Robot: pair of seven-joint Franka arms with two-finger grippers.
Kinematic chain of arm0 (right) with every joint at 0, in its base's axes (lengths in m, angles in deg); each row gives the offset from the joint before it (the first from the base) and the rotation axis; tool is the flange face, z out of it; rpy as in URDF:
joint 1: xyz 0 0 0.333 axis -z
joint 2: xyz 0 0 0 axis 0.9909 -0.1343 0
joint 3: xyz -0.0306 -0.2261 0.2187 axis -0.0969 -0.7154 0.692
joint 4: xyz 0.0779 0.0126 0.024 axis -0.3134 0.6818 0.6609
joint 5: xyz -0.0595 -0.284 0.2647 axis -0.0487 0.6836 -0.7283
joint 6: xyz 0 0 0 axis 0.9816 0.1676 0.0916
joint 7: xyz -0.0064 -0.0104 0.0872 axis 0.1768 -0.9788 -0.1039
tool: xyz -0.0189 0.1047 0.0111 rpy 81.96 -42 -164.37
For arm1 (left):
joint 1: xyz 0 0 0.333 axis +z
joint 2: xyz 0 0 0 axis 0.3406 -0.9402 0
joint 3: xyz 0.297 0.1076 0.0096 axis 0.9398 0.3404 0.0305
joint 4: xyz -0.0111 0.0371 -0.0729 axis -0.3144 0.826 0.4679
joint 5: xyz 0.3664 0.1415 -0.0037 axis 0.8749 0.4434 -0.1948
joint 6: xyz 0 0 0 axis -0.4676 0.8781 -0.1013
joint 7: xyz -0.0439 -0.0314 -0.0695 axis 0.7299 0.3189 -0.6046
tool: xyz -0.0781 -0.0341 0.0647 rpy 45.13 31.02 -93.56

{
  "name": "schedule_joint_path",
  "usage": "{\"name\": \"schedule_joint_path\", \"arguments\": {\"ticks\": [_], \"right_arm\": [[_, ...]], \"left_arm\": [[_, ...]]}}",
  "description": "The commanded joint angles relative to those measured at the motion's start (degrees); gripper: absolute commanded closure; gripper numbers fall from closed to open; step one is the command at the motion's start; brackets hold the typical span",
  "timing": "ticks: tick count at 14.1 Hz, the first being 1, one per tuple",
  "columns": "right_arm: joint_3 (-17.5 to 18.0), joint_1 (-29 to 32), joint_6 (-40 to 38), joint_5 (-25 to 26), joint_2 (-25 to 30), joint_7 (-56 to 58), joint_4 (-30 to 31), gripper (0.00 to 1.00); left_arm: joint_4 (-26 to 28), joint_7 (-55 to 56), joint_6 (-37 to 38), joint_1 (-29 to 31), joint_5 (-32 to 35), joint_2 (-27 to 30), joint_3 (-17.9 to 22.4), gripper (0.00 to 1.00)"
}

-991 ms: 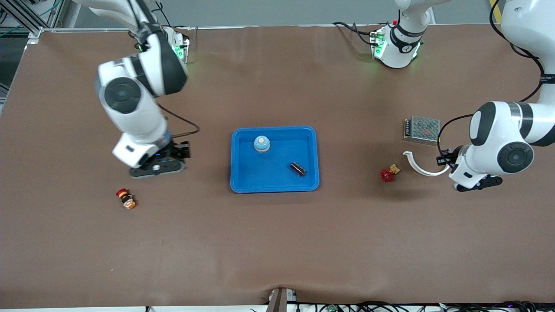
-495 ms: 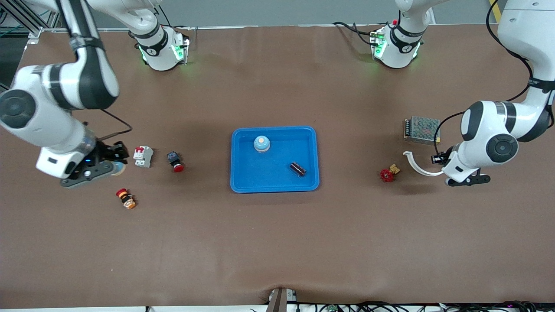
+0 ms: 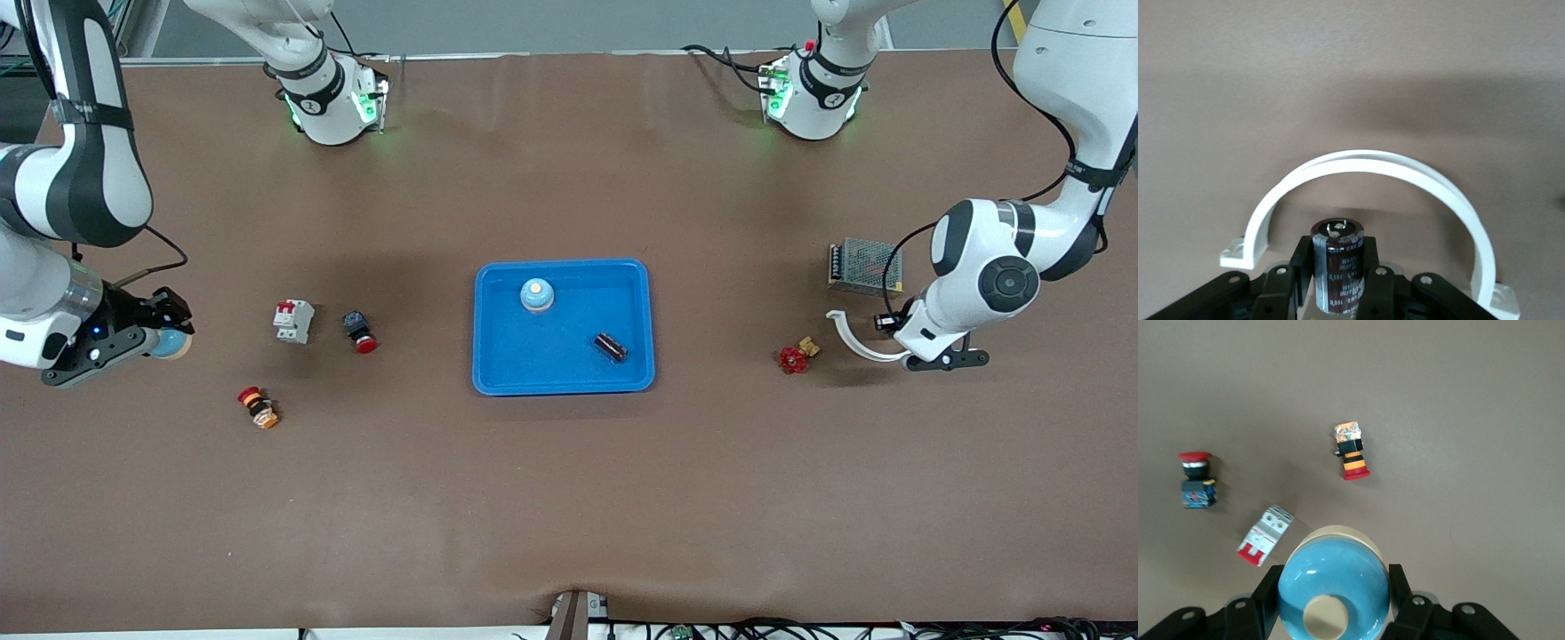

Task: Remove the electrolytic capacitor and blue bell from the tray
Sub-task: 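Release the capacitor by the clamp while the right gripper lowers the bell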

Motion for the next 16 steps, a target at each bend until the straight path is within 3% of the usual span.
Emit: {"name": "schedule_joint_path", "arguments": {"ticks": [1, 8, 11, 13, 14, 15, 16], "right_arm": [[1.0, 3.6, 3.6, -0.8, -0.5, 6.1, 2.6, 0.49], [1.1, 8.3, 8.9, -5.4, -3.5, 15.3, 6.4, 0.49], [1.0, 10.4, 11.1, -9.3, -6.3, 22.5, 6.4, 0.49], [1.1, 11.6, 11.8, -10.4, -7.8, 25.2, 6.5, 0.49], [1.1, 12.1, 11.9, -11.4, -8.5, 26.5, 6.6, 0.49], [1.1, 12.8, 13.2, -12.3, -8.9, 28.3, 7.9, 0.49], [1.1, 12.9, 16.0, -13.2, -8.9, 29.6, 9.8, 0.49]], "left_arm": [[1.6, -0.2, -2.0, 0.7, 1.7, -0.1, -0.5, 1.00], [1.3, 0.0, -2.4, 0.5, 2.4, -1.2, -0.5, 1.00], [0.9, 0.5, -2.3, 0.5, 2.4, -1.5, -0.5, 0.68], [0.7, 0.5, -1.9, 0.5, 2.4, -1.3, -0.6, 0.22], [0.7, 0.6, -1.8, 0.5, 2.4, -1.3, -0.7, 0.18], [0.6, 0.6, -1.8, 0.5, 2.4, -1.3, -0.7, 0.00], [0.6, 0.6, -1.7, 0.5, 2.4, -1.0, -0.7, 0.00]]}}
